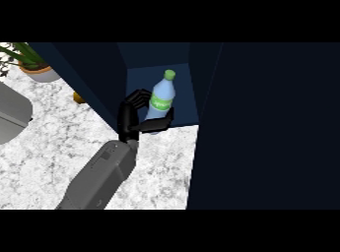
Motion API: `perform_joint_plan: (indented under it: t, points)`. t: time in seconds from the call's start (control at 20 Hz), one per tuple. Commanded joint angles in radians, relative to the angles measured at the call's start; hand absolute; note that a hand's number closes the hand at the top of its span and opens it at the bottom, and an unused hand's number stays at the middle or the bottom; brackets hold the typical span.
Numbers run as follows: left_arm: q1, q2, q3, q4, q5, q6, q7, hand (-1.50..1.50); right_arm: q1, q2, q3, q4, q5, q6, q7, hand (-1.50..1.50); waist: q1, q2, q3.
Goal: Pick up the bottled water, place it into the cabinet and close the cabinet
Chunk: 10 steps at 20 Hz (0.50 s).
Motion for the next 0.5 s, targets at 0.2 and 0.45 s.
perform_joint_plan:
  t: [0.2, 0.45]
  points:
    - [-0.317, -0.032, 0.066, 0.302, 0.026, -0.052, 0.029, 1.50, 0.001, -0.026, -0.073, 0.034, -0.083, 0.032, -0.005, -1.50, -0.007, 0.020, -0.008]
    - [-0.358, -0.028, 0.159, 0.379, 0.074, -0.115, -0.054, 1.50, 0.012, -0.013, -0.083, 0.071, -0.080, 0.076, -0.045, -1.50, -0.010, 0.033, -0.008]
